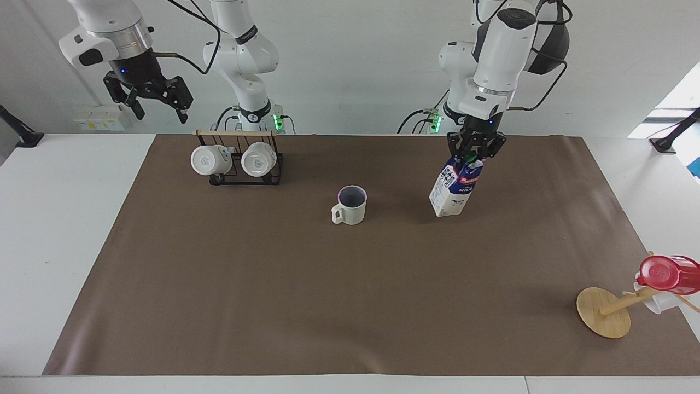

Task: Place cup and milk on table
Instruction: 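Stand the milk carton upright beside the white mug with the left gripper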

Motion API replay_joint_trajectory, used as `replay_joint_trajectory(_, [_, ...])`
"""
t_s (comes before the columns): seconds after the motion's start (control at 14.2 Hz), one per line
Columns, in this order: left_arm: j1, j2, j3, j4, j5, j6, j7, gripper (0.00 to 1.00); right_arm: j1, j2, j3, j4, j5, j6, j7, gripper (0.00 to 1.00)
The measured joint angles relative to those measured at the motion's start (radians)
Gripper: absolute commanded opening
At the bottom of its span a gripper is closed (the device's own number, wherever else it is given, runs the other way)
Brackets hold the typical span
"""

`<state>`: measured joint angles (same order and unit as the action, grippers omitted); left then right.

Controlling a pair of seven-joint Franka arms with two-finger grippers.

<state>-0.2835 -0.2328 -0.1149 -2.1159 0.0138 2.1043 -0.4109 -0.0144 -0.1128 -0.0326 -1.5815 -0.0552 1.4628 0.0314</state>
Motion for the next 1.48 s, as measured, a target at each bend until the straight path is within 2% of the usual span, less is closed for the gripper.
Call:
replay_joint_trajectory(0.28, [-0.030, 0.099, -0.098, 0.055, 0.067, 0.006, -0.194, 0.34, 0.000, 0.000, 0.000, 0.000, 0.000, 0.000, 0.000, 1.00])
replay_joint_trajectory(0.42, [-0.079, 0.143, -0.106, 0.082, 0.084, 0.012, -0.260, 0.34, 0.000, 0.000, 0.000, 0.000, 0.000, 0.000, 0.000, 1.00])
replay_joint_trajectory(0.7, [-0.159, 0.212, -0.109, 0.094, 0.195, 0.053, -0.401, 0.35, 0.000, 0.000, 0.000, 0.000, 0.000, 0.000, 0.000, 1.00])
replay_joint_trajectory(0.99, [-0.166, 0.228, -0.105, 0.096, 0.201, 0.083, -0.413, 0.39, 0.000, 0.000, 0.000, 0.000, 0.000, 0.000, 0.000, 1.00])
replay_joint_trajectory(1.13, [-0.166, 0.229, -0.105, 0.095, 0.201, 0.085, -0.413, 0.45, 0.000, 0.000, 0.000, 0.000, 0.000, 0.000, 0.000, 1.00])
replay_joint_trajectory(1.34, [-0.166, 0.233, -0.106, 0.095, 0.201, 0.089, -0.413, 0.47, 0.000, 0.000, 0.000, 0.000, 0.000, 0.000, 0.000, 1.00])
replay_joint_trajectory(1.48, [-0.167, 0.237, -0.106, 0.095, 0.201, 0.096, -0.413, 0.57, 0.000, 0.000, 0.000, 0.000, 0.000, 0.000, 0.000, 1.00])
